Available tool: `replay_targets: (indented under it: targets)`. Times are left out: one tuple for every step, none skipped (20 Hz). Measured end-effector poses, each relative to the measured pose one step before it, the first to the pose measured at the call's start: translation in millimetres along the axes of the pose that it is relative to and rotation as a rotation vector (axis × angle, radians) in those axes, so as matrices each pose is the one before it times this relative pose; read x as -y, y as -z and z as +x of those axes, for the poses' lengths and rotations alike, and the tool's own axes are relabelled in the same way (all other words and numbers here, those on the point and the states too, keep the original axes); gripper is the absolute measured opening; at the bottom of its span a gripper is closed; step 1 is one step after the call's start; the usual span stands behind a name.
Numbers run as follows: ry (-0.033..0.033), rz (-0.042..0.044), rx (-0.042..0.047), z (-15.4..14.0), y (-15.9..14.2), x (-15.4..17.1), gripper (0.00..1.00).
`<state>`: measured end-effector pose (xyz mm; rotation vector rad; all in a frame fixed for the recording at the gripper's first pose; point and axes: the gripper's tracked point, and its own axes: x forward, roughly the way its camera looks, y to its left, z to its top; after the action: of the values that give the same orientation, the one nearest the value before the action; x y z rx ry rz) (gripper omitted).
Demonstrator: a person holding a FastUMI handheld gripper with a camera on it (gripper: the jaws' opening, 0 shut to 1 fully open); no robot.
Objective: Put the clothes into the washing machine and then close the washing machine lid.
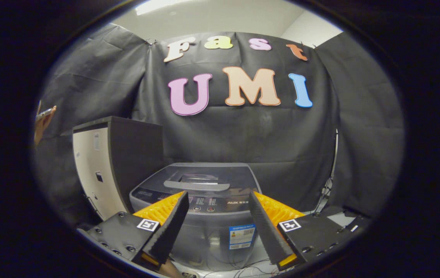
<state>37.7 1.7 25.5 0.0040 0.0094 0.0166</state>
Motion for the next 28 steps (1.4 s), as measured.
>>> replay_targets:
  targets:
    - [-0.0027,0.0033,-0.00581,-5.83,4.34,0.53,0.97]
    - [0.00255,0.00607,-0.012,-6.21,5.73,1.95,0.97]
    - [-0.00147,0.01217,-0.01273,-6.48,5.29,1.16,0.97]
    - [-0.00511,0.01494,-0.01122,-4.66,3.41,-1.62,0.97]
    - [-0.00671,0.01545,-0.01071,-5.45,2.26,-1.24,0.97]
    - [-0.00887,0.01285,-0.00629,-5.68,2.85,-2.01,0.97]
    - [-0.00889,0.00886,-0.00604,-5.87,1.65,-2.56,0.97]
    - [-0.00946,0.00629,-0.0061,-5.86,3.1,-2.54,0.97]
    - [-0.00678,0.00184,-0.00681,-5.35,2.59,-1.97,0.97]
    - [-0.00168,-0.00549,-0.00941,-5.27,4.3,-1.12,0.97]
    - [0.00605,-0.01338,-0.00428,-4.74,1.82,0.26,0.96]
    - [0.00532,-0.02045,-0.00472,-3.1,2.53,1.01,0.96]
    - [0.01129,-0.02674,0.00067,-3.13,0.34,1.42,0.96]
    - [0.01458,-0.03029,0.01054,-2.73,-1.25,2.99,0.97]
    - [0.00691,-0.02901,0.01766,0.46,-2.86,1.22,0.97]
    - [0.00655,-0.02689,0.01839,2.19,-2.47,1.4,0.97]
    - [0.01188,-0.02863,0.01416,2.69,-2.19,2.84,0.97]
    - [0.00935,-0.0251,0.00905,3.9,0.79,3.81,0.97]
    - [0.00449,-0.00905,-0.00172,2.81,1.68,2.45,0.98]
    - [0.00068,0.00571,0.00645,4.46,0.12,2.44,0.98]
    - [-0.00083,0.01513,0.00344,2.42,-0.15,2.15,0.98]
    - [0.00536,0.01379,0.00692,3.17,-0.72,2.83,0.98]
    - [0.00962,0.01666,0.01375,3.01,-2.46,4.66,0.98]
    - [0.00761,0.01638,0.01035,4.38,-0.89,4.53,0.98]
    - [0.00308,0.01805,-0.00341,1.45,0.14,2.01,0.98]
    - [0.00464,0.01925,-0.00143,2.65,4.22,0.78,0.98]
    - [0.00073,0.02119,0.00496,2.05,-1.63,0.26,0.98]
    - [0.00279,0.00942,-0.00347,1.71,-0.07,-0.59,0.98]
